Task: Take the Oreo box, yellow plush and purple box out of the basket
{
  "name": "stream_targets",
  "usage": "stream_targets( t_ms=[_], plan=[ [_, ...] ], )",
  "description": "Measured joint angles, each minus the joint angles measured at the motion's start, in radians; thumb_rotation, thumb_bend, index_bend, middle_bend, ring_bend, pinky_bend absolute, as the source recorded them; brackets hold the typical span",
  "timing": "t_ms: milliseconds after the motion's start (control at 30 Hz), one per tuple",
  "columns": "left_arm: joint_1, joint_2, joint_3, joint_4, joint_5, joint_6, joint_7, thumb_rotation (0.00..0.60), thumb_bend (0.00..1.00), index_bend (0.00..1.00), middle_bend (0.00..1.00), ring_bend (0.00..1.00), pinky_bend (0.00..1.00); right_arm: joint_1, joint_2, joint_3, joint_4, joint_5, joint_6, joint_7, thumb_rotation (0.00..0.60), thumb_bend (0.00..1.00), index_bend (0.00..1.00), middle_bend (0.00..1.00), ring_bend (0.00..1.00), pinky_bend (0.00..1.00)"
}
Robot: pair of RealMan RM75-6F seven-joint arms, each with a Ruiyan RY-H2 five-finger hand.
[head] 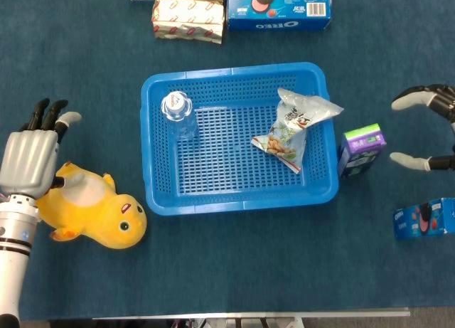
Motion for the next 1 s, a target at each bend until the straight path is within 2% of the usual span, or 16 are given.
stream_targets(
  t_ms=[267,467,667,1000],
  plan=[
    [0.002,0.002,0.000,-0.001,0.004,0.006,-0.005,0.600,0.00,0.22,0.12,0.04,0.33,-0.010,0.016,0.002,-0.015,-0.003,0.021,-0.012,0.600,0.00,0.38,0.39,0.36,0.31],
    [0.008,0.007,-0.004,-0.001,0.014,0.022,-0.020,0.600,0.00,0.23,0.13,0.04,0.33,-0.021,0.042,-0.007,-0.038,-0.007,0.023,-0.067,0.600,0.00,0.38,0.39,0.36,0.31],
    [0.019,0.013,-0.010,0.006,0.039,0.053,-0.044,0.600,0.00,0.25,0.15,0.05,0.33,-0.036,0.084,-0.023,-0.071,-0.005,0.010,-0.179,0.600,0.00,0.38,0.39,0.36,0.31],
    [0.053,0.025,-0.019,0.040,0.127,0.140,-0.115,0.600,0.00,0.32,0.23,0.09,0.33,-0.093,0.161,-0.040,-0.126,0.021,0.021,-0.441,0.600,0.00,0.38,0.39,0.36,0.31]
  ],
)
